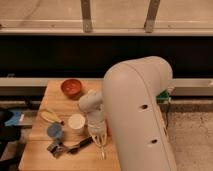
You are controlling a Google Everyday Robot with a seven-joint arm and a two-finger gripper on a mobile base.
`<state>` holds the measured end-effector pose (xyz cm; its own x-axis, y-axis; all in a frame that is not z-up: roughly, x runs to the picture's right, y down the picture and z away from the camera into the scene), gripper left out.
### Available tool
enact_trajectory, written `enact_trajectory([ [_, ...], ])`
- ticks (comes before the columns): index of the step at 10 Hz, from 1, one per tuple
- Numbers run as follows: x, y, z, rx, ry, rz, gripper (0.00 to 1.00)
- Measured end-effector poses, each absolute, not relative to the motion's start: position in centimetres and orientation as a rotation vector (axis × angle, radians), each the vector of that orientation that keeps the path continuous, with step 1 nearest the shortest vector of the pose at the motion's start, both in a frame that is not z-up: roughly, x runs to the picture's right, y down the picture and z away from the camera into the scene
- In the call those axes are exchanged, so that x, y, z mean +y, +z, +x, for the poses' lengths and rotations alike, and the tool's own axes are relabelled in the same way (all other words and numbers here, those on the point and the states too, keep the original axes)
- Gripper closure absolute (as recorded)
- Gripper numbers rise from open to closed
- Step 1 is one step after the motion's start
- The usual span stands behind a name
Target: Place fork in table surface
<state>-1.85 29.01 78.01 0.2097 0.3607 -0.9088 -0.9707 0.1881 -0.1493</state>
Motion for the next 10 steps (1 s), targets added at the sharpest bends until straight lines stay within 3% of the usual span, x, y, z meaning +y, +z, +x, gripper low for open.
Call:
enact_trajectory([
  [5, 28.1, 78.5, -0.8, 0.86, 1.16, -0.866, 1.0],
  [10, 22.2, 73.9, -0.5, 0.793, 1.202, -0.73, 1.0],
])
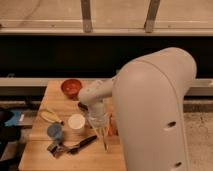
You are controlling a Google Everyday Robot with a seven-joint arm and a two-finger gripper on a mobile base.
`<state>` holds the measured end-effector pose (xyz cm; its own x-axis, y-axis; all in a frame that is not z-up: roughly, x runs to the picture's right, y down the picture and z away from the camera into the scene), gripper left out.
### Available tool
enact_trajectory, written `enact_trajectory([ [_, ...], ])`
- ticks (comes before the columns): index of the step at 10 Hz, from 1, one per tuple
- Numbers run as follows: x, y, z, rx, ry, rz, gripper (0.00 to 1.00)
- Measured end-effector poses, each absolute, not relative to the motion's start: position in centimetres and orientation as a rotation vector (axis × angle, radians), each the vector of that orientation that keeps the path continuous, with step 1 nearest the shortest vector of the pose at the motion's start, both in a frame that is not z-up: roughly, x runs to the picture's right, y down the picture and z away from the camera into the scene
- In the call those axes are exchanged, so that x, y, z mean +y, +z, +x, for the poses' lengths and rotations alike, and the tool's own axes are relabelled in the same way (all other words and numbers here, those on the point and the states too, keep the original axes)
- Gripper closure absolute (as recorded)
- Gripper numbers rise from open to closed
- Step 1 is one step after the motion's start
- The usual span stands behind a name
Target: Place fork in table surface
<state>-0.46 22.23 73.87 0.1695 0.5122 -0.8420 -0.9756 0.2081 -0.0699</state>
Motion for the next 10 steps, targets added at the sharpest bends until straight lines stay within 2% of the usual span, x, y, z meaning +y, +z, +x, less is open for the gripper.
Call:
enact_trajectory([
  [5, 16.9, 70.0, -0.3, 0.724, 1.225, -0.595, 1.0],
  [10, 18.0, 71.3, -0.3, 0.73, 1.221, -0.6, 1.0],
])
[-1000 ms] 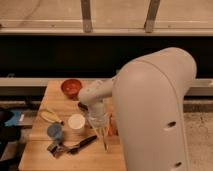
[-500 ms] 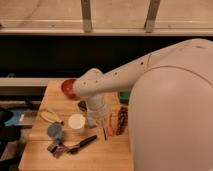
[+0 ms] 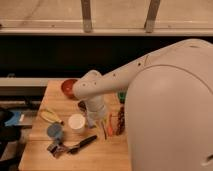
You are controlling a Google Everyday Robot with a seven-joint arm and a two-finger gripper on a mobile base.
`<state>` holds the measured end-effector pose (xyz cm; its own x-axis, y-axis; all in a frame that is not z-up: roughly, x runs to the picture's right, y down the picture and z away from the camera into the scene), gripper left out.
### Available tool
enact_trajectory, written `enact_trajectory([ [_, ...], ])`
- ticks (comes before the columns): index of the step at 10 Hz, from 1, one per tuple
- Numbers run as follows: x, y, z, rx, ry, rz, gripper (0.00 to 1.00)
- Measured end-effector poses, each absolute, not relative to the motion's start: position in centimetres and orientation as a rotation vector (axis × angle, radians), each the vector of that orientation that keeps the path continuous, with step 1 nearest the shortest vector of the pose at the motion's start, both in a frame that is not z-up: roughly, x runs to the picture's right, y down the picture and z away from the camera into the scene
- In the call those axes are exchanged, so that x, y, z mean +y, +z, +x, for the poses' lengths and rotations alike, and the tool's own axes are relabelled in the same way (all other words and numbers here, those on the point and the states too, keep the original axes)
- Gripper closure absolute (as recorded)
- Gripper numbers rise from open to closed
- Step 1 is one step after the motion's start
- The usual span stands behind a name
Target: Place fork in table surface
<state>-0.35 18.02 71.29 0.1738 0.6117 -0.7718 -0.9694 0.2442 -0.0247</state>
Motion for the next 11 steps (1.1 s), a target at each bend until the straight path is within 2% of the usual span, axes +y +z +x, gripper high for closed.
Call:
enact_trajectory([
  [3, 19.2, 72.1, -0.2, 0.732, 1.221, -0.631, 1.0],
  [11, 26.1, 76.6, -1.4, 0.793, 1.152, -0.809, 1.0],
])
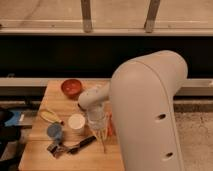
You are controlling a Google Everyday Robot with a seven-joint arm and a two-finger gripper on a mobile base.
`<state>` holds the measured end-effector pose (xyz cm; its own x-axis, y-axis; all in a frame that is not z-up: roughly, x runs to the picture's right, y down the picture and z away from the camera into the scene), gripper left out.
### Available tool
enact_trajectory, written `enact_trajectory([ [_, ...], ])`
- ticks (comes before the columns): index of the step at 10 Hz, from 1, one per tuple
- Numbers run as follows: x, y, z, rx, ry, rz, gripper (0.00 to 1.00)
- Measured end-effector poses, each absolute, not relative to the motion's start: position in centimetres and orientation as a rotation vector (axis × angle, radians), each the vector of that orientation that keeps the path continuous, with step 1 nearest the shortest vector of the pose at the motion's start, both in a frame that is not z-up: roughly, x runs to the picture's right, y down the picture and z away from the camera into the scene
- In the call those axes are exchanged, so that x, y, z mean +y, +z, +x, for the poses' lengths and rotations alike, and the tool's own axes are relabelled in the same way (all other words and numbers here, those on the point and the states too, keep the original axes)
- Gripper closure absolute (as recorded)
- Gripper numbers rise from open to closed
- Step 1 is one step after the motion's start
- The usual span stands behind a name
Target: Place fork in table surface
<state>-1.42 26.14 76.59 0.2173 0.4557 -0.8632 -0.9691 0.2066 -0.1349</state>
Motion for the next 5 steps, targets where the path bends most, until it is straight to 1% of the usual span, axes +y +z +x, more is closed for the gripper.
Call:
enact_trajectory([
  [1, 27.1, 76.9, -1.7, 0.804, 1.137, -0.828, 1.0],
  [2, 27.8, 77.0, -2.0, 0.814, 1.118, -0.845, 0.97],
  [5, 28.9, 77.2, -2.3, 0.831, 1.091, -0.883, 0.69],
])
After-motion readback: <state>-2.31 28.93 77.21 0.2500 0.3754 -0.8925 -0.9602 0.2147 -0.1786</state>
